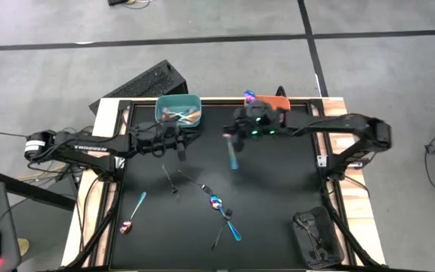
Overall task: Sort silverware by color (type)
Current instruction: Put the purple spoon into the orange bin
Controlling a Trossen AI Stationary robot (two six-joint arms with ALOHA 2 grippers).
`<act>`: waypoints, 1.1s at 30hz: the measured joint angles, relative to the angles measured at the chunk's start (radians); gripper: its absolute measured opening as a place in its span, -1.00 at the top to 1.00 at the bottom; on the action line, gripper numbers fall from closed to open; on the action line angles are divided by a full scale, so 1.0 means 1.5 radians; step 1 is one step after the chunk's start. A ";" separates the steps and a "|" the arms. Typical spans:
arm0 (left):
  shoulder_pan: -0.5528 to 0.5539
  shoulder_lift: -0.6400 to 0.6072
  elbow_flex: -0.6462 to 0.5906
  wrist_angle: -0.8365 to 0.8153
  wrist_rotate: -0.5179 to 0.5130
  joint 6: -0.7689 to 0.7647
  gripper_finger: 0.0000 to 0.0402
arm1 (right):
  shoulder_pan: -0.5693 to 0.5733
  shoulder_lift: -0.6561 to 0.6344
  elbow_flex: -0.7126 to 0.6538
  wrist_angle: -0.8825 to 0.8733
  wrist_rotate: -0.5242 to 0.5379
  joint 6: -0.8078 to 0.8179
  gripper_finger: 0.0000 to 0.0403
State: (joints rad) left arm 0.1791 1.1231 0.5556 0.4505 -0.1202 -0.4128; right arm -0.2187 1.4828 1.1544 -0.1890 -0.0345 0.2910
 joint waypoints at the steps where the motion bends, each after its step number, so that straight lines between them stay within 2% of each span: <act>1: -0.002 0.000 0.001 -0.005 -0.001 -0.003 0.85 | -0.005 -0.015 -0.001 -0.025 0.009 -0.006 0.94; 4: -0.002 -0.006 0.000 -0.036 -0.017 -0.011 0.76 | -0.029 -0.065 -0.001 -0.124 0.031 -0.039 0.94; 8: 0.000 -0.006 0.000 -0.068 -0.034 -0.019 0.67 | -0.060 -0.123 -0.001 -0.218 0.160 -0.165 0.94; 11: 0.002 -0.006 0.000 -0.080 -0.041 -0.022 0.63 | -0.096 -0.148 0.001 -0.237 0.213 -0.276 0.94; 16: 0.008 -0.006 0.000 -0.079 -0.054 -0.019 0.63 | -0.171 -0.151 0.000 -0.239 0.215 -0.380 0.94; 21: 0.011 -0.006 0.000 -0.084 -0.071 -0.023 0.62 | -0.233 -0.123 0.000 -0.223 0.220 -0.510 0.94; 25: 0.011 -0.006 0.000 -0.091 -0.075 -0.028 0.62 | -0.272 -0.094 0.000 -0.177 0.218 -0.575 0.91; 29: 0.011 -0.006 0.000 -0.135 -0.075 -0.031 0.62 | -0.308 -0.063 0.000 -0.165 0.217 -0.594 0.75; 33: 0.011 -0.005 0.000 -0.175 -0.075 -0.038 0.62 | -0.329 -0.036 0.000 -0.182 0.212 -0.534 0.53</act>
State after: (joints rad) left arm 0.1963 1.1149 0.5556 0.1886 -0.2329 -0.4704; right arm -0.7121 1.4293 1.1545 -0.4615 0.2836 -0.5106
